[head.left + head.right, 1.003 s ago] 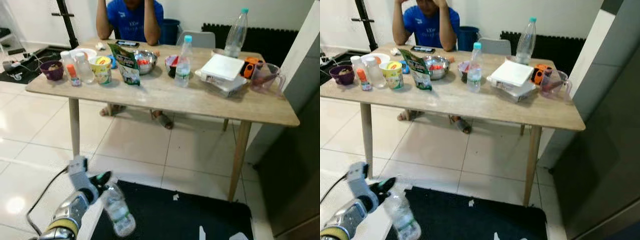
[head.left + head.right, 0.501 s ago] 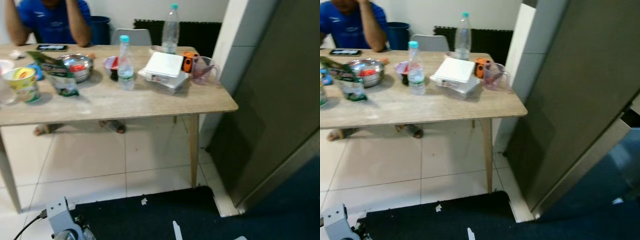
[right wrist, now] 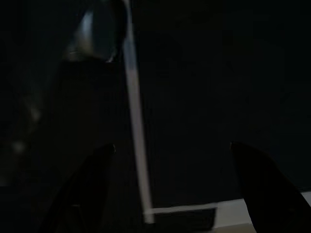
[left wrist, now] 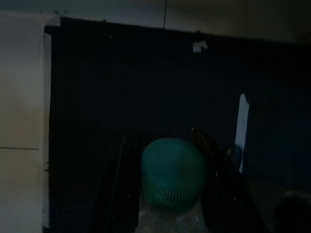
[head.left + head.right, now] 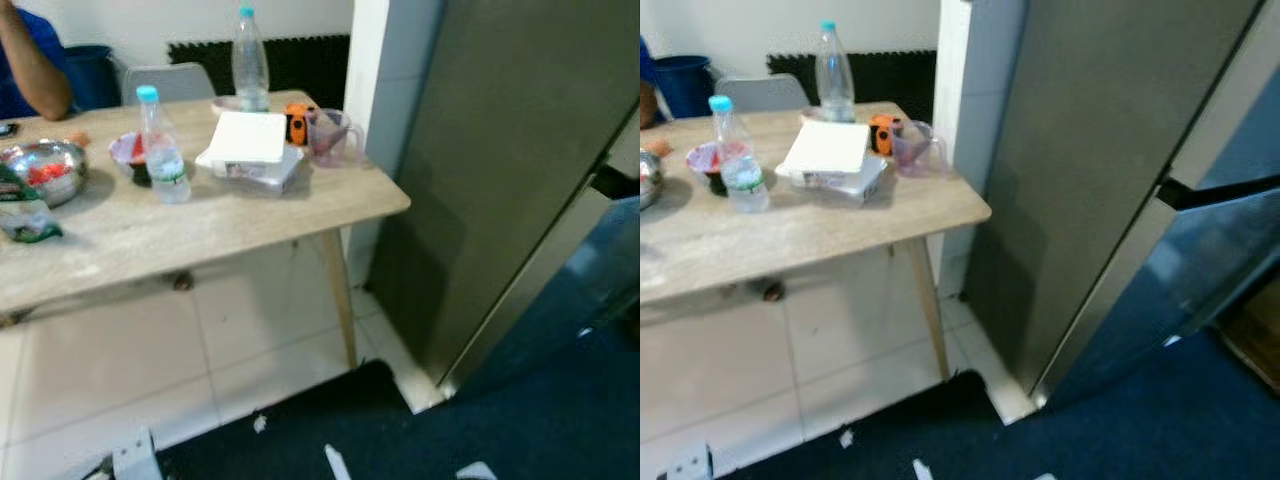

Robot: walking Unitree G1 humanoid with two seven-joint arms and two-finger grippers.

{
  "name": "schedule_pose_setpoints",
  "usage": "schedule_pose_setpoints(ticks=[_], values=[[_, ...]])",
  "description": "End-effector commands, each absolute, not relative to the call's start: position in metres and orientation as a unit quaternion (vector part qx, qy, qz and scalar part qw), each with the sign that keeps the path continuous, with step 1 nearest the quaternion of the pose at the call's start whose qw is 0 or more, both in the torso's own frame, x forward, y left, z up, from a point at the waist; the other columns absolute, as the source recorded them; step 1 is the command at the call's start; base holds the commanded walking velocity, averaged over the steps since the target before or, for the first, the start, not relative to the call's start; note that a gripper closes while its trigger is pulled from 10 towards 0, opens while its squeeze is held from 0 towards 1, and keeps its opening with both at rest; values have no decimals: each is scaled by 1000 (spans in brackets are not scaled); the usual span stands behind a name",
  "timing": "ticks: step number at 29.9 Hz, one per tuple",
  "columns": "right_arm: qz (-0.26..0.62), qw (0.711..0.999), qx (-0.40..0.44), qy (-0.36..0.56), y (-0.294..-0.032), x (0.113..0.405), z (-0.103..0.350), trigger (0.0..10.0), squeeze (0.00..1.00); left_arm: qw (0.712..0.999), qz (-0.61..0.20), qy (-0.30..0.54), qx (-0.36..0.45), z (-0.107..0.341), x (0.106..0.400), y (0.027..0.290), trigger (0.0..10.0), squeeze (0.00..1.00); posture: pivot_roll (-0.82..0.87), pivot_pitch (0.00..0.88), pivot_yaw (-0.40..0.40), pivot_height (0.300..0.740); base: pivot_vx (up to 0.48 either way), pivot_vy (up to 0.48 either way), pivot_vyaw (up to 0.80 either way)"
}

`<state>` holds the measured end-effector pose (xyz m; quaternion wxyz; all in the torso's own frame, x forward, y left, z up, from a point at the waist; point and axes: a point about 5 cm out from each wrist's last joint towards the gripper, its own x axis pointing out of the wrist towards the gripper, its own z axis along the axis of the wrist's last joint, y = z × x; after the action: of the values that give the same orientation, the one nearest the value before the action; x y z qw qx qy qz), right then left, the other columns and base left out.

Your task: Restocking fridge

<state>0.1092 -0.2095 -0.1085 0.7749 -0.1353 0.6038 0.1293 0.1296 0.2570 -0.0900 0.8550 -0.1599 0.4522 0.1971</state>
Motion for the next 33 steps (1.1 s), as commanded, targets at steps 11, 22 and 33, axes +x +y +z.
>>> schedule_pose_setpoints(ticks=[11,22,33], values=[[118,782,-139,596,-212,112,-107,10000,0,863,136,449,-187,-91,147,229,10000,0,-35,0,-39,740,0,0,-800],[115,786,-141,590,-213,114,-107,10000,0,857,124,458,-199,-94,142,223,10000,0,-32,0,-41,740,0,-134,0],[114,787,-143,589,-213,113,-107,10000,0,861,136,460,-168,-92,142,232,10000,0,-33,0,-41,740,0,-429,0]])
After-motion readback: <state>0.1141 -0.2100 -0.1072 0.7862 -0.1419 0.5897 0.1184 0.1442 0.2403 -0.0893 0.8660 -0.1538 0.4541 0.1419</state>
